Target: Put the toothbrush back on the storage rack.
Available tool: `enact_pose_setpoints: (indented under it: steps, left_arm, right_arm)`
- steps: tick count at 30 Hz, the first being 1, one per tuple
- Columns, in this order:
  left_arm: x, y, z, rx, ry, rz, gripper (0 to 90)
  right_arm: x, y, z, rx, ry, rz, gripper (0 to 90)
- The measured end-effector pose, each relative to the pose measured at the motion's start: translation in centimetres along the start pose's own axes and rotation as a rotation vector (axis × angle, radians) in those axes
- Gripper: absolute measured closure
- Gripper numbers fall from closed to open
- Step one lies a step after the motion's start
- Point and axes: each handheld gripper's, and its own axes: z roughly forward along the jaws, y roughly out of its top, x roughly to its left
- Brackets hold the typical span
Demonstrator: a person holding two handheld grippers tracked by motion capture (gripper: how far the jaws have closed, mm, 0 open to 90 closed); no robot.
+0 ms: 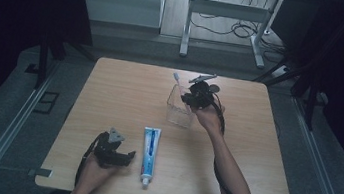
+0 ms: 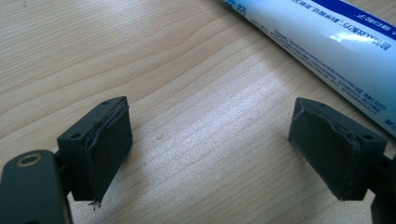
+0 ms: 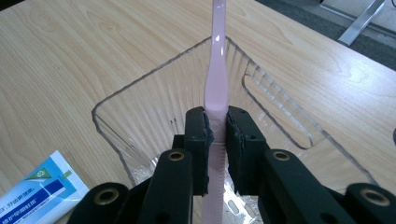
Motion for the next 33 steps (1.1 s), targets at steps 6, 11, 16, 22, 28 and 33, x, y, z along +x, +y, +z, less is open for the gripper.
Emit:
enact_pose_setpoints:
  steps: [6, 11, 16, 22, 28, 33]
  left_arm:
    - [0.0, 0.0, 0.0, 0.000, 0.000, 0.000, 13.3]
    - [0.0, 0.0, 0.0, -0.001, 0.000, 0.001, 13.3]
    - [0.0, 0.0, 0.0, -0.001, 0.000, 0.001, 13.3]
    - [0.0, 0.0, 0.0, 0.000, 0.000, 0.000, 13.3]
    - [0.0, 0.0, 0.0, 0.000, 0.000, 0.000, 13.4]
    - [0.0, 0.0, 0.0, -0.001, -0.001, 0.000, 13.3]
  right_arm:
    - [0.2, -0.4, 0.7, 0.022, 0.002, 0.001, 78.4]
    - [0.2, -0.6, 1.0, 0.030, 0.005, 0.000, 78.3]
    - [0.2, -0.8, 1.1, 0.037, 0.008, 0.001, 78.2]
    - [0.1, -0.8, 1.2, 0.055, 0.012, 0.009, 77.9]
    - [-0.1, -0.9, 1.2, 0.070, 0.017, 0.010, 77.2]
    - [-0.3, -1.1, 1.2, 0.069, 0.020, 0.016, 76.1]
